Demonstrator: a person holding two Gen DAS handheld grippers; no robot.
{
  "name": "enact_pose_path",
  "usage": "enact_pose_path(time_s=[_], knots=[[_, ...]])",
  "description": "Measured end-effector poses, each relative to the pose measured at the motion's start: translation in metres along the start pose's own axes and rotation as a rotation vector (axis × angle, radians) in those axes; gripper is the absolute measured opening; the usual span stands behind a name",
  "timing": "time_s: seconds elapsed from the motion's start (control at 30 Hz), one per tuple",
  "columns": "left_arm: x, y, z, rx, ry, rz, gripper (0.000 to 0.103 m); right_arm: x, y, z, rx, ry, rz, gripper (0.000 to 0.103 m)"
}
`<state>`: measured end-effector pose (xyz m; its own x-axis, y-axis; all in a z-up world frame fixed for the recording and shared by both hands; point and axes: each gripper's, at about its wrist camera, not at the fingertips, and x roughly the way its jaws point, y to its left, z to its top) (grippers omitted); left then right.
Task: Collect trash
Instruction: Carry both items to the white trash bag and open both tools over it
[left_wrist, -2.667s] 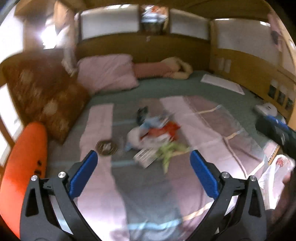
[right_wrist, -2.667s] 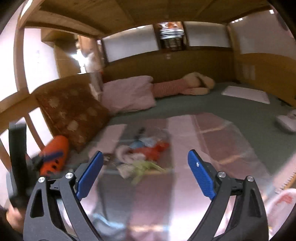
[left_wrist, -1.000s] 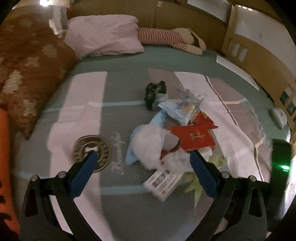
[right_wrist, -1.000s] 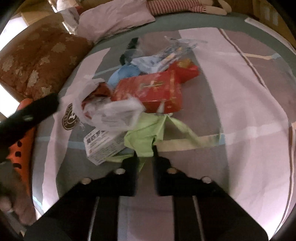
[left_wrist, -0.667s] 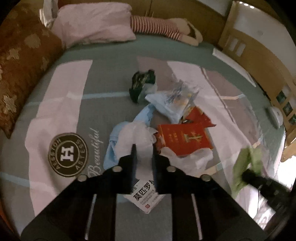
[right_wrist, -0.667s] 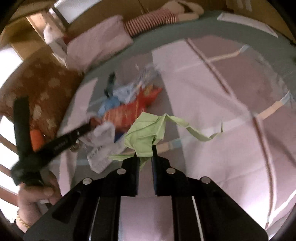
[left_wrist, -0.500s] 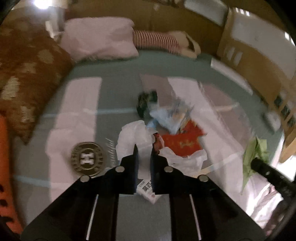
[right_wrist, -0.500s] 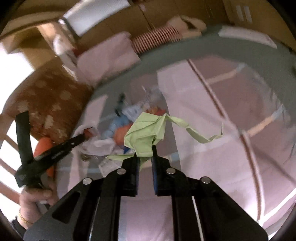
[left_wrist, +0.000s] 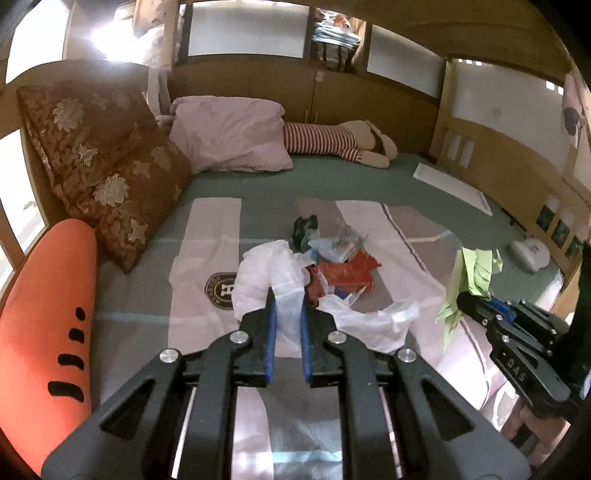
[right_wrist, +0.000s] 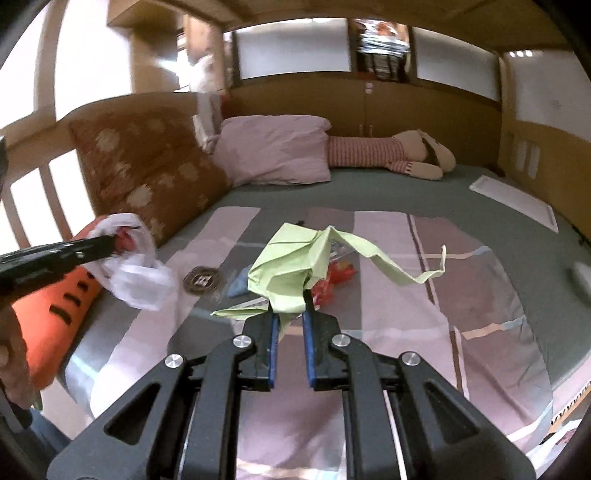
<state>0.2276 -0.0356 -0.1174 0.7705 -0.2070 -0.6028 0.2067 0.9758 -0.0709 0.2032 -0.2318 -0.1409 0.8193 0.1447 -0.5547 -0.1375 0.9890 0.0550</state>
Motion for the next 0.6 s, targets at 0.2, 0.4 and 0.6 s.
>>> enact_pose_path(time_s=[0.2,0.4,0.6], knots=[[0.008,-0.005,-0.010,0.022,0.022,0.022,0.012,0.012,0.011,0.000,-0.023,0.011,0.009,0.012],[0.013,-0.005,-0.011,0.033,0.030,0.025,0.013,0.009,0.011,0.000,-0.014,0.010,0.005,0.012],[0.017,-0.004,-0.008,0.031,0.039,0.032,0.013,0.011,0.011,0.000,-0.011,0.015,0.006,0.012]])
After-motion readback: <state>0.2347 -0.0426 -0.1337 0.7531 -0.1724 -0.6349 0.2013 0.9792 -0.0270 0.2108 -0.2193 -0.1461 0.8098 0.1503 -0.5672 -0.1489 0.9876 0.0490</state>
